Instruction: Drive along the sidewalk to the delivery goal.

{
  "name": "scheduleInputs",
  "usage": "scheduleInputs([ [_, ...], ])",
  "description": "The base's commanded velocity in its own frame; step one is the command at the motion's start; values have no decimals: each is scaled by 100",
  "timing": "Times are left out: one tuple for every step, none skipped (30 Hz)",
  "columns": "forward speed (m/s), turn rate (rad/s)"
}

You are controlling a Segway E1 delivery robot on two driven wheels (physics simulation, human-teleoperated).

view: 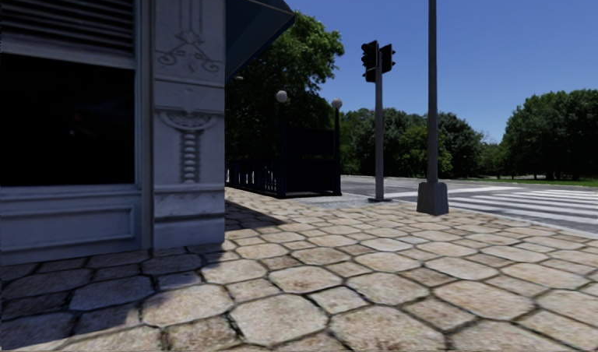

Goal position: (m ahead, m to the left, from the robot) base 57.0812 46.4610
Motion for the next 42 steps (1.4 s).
scheduleInputs([
  [200,-19],
  [200,-19],
  [200,-7],
  [200,0],
  [200,0],
  [200,0],
  [200,0],
  [200,0],
  [200,0],
  [200,0],
  [200,0],
  [200,0],
  [200,0],
  [200,0],
  [200,0],
  [200,0],
  [200,0],
  [200,0],
  [200,0],
  [200,0],
  [200,0],
  [200,0],
  [200,0],
  [200,0],
  [200,0],
  [200,0],
  [200,0],
  [200,0],
  [200,1],
  [200,1],
  [200,13],
  [200,20],
  [200,29],
  [200,35],
  [200,35],
  [200,36],
  [200,38],
  [200,39],
  [200,39],
  [200,40],
  [200,41],
  [200,44],
])
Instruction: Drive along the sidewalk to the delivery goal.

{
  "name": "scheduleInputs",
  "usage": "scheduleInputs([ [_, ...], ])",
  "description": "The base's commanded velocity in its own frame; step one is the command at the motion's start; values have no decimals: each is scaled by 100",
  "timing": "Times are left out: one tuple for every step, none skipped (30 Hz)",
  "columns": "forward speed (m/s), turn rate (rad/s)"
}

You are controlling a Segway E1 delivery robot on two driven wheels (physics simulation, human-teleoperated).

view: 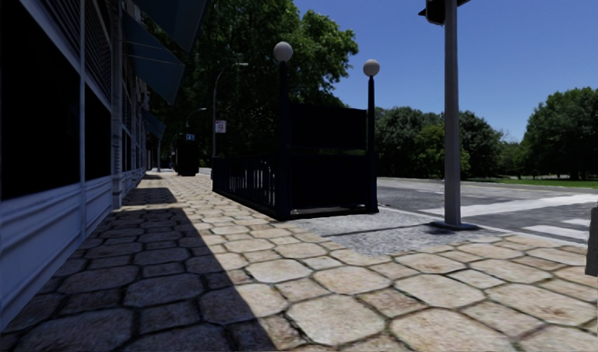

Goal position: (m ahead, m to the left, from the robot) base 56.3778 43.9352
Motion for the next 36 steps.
scheduleInputs([
  [200,44],
  [200,47],
  [200,47],
  [200,47],
  [200,47],
  [200,47],
  [200,47],
  [200,47],
  [200,47],
  [200,47],
  [200,47],
  [200,47],
  [200,47],
  [200,47],
  [200,47],
  [200,47],
  [200,47],
  [200,47],
  [200,47],
  [200,47],
  [200,47],
  [200,47],
  [200,47],
  [200,47],
  [200,47],
  [200,47],
  [200,47],
  [200,47],
  [200,47],
  [200,47],
  [200,47],
  [200,47],
  [200,47],
  [200,47],
  [200,47],
  [200,47],
])
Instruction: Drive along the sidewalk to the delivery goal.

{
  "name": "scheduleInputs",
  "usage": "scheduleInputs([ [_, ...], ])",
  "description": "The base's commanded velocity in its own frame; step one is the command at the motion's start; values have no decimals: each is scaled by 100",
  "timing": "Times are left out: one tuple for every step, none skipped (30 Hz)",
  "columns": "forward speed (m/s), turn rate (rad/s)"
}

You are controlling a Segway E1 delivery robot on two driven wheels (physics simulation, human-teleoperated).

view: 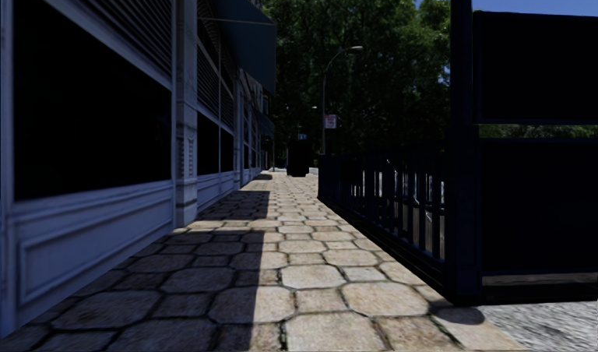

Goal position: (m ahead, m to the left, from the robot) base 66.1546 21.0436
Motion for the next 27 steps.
scheduleInputs([
  [200,47],
  [200,47],
  [200,47],
  [200,47],
  [200,47],
  [200,47],
  [200,43],
  [200,0],
  [200,0],
  [200,0],
  [200,0],
  [200,0],
  [200,0],
  [200,0],
  [200,0],
  [200,0],
  [200,0],
  [200,0],
  [200,0],
  [200,0],
  [200,0],
  [200,0],
  [200,0],
  [200,0],
  [200,0],
  [200,0],
  [200,0],
])
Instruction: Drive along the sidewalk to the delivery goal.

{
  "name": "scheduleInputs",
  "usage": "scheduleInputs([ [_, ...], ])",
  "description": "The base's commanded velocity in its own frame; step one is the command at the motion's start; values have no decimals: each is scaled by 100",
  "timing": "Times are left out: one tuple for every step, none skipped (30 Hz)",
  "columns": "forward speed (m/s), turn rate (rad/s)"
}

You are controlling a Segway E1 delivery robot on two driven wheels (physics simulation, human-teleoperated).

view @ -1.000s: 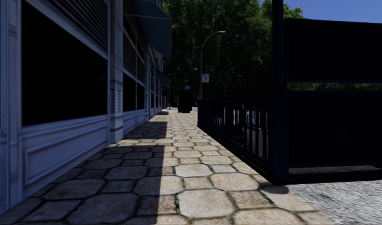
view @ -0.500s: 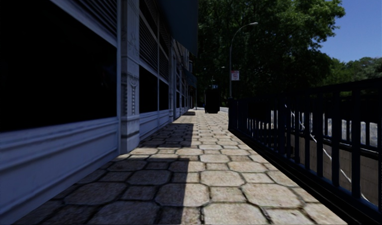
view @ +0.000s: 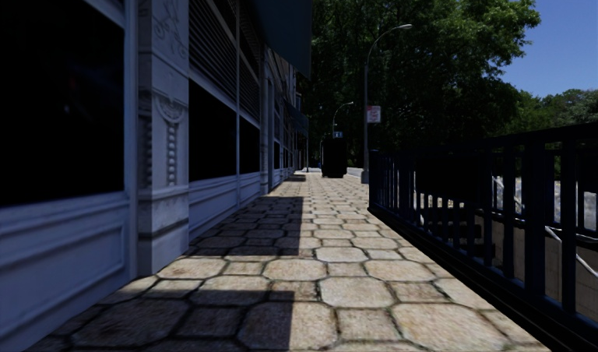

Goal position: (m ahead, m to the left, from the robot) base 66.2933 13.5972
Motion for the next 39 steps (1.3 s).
scheduleInputs([
  [200,0],
  [200,0],
  [200,0],
  [200,0],
  [200,0],
  [200,0],
  [200,0],
  [200,0],
  [200,0],
  [200,0],
  [200,0],
  [200,0],
  [199,0],
  [198,0],
  [198,0],
  [198,0],
  [198,0],
  [198,0],
  [198,0],
  [198,0],
  [198,0],
  [198,0],
  [198,0],
  [198,0],
  [198,0],
  [198,0],
  [198,0],
  [198,0],
  [198,0],
  [198,0],
  [198,0],
  [198,0],
  [198,0],
  [198,0],
  [198,0],
  [198,0],
  [198,0],
  [198,0],
  [198,0],
])
